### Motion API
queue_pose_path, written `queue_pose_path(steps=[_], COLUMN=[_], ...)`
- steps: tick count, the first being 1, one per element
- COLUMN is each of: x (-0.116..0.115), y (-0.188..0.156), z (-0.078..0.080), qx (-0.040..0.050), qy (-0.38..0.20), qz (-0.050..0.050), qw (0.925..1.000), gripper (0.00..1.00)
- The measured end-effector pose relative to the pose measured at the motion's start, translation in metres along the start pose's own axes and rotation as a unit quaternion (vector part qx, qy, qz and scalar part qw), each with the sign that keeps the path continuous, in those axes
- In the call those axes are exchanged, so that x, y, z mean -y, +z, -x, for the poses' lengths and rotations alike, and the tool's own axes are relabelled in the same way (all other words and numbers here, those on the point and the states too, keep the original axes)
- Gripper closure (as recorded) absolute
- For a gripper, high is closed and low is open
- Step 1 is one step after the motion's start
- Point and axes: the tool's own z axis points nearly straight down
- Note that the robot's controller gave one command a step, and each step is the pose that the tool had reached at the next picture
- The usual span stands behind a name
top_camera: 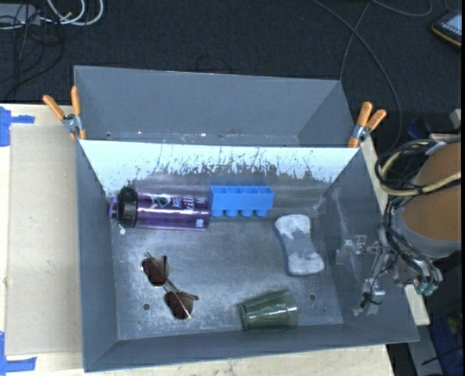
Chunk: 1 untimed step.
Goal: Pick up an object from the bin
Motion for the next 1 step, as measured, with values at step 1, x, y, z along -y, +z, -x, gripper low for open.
queue_pose_path(steps=[1], x=[-0.0007], y=[-0.0037], z=[0.0021], qx=[0.0038], qy=[-0.003], qz=[-0.001], qw=[1.0000], gripper=[0.00])
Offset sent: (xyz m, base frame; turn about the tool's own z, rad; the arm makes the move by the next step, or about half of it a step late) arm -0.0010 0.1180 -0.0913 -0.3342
